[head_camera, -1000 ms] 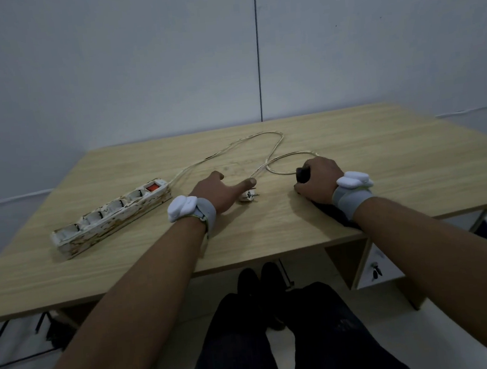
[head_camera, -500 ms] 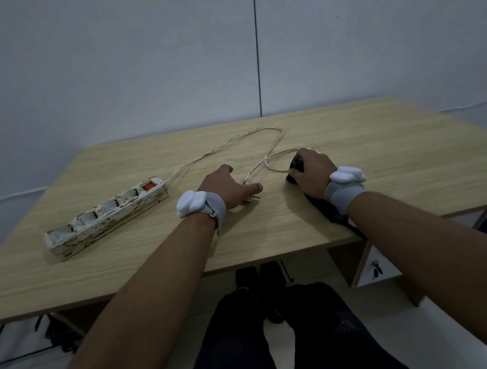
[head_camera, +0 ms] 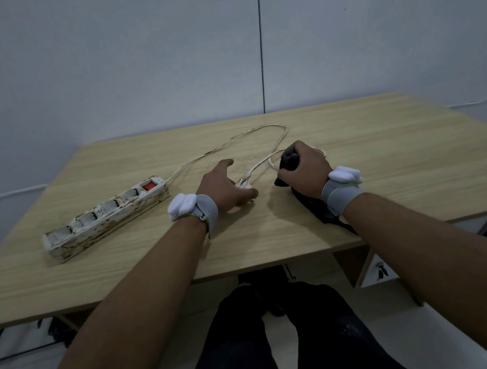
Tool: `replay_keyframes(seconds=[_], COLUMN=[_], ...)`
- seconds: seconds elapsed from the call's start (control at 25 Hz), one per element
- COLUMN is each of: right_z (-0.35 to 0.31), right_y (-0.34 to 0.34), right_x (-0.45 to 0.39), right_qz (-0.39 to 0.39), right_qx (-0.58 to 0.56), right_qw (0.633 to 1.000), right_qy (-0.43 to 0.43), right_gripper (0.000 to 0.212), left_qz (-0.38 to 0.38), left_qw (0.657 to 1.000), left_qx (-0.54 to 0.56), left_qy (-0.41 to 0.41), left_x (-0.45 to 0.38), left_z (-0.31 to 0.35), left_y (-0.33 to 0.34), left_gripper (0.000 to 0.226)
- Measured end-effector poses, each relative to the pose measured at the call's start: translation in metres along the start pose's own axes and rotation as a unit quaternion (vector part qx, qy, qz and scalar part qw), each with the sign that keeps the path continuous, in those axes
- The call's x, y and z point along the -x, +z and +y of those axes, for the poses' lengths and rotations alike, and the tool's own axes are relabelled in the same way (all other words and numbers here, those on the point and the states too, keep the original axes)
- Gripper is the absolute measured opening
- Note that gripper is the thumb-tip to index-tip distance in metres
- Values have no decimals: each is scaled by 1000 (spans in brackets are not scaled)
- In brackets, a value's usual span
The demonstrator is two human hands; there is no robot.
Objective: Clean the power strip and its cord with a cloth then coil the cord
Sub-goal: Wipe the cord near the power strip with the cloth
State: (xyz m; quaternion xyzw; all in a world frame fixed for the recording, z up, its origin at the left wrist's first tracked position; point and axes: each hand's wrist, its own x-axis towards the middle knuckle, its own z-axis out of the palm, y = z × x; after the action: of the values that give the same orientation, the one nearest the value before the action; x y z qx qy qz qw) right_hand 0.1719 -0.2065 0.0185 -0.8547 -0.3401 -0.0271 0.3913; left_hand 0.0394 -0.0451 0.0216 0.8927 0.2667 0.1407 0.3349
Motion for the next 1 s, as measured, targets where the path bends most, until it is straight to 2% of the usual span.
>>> replay_keyframes(seconds=[0.08,0.2,0.28,0.52,0.84,1.0], right_z=[0,2,2,-2,-17,-30], right_y=[4,12,14,19,35,41], right_x=[-3,-11,-13,-16,-24,-32], right_qz=[-21,-24,-20,-17,-14,-20], right_qx=[23,41,36,-17,-66,-82], right_qw=[999,999,999,999,994,991], right_qy=[-9,-23,-25,-39,-81,-101], right_gripper=[23,18,20,20,22,30], left_qz=[-12,-24,-21,-40,-54,-50], left_qw=[1000,999,999,990,992,992], left_qx=[12,10,23,134,114,117], left_qy=[-21,-24,-24,-20,-29,-22], left_x=[-1,-6,-8,-19,-31,-38], left_z=[-3,-8,-11,-14,-23,-25], left_y=[-1,-4,-5,-12,-8,-7], left_gripper=[81,39,27,36,28,28])
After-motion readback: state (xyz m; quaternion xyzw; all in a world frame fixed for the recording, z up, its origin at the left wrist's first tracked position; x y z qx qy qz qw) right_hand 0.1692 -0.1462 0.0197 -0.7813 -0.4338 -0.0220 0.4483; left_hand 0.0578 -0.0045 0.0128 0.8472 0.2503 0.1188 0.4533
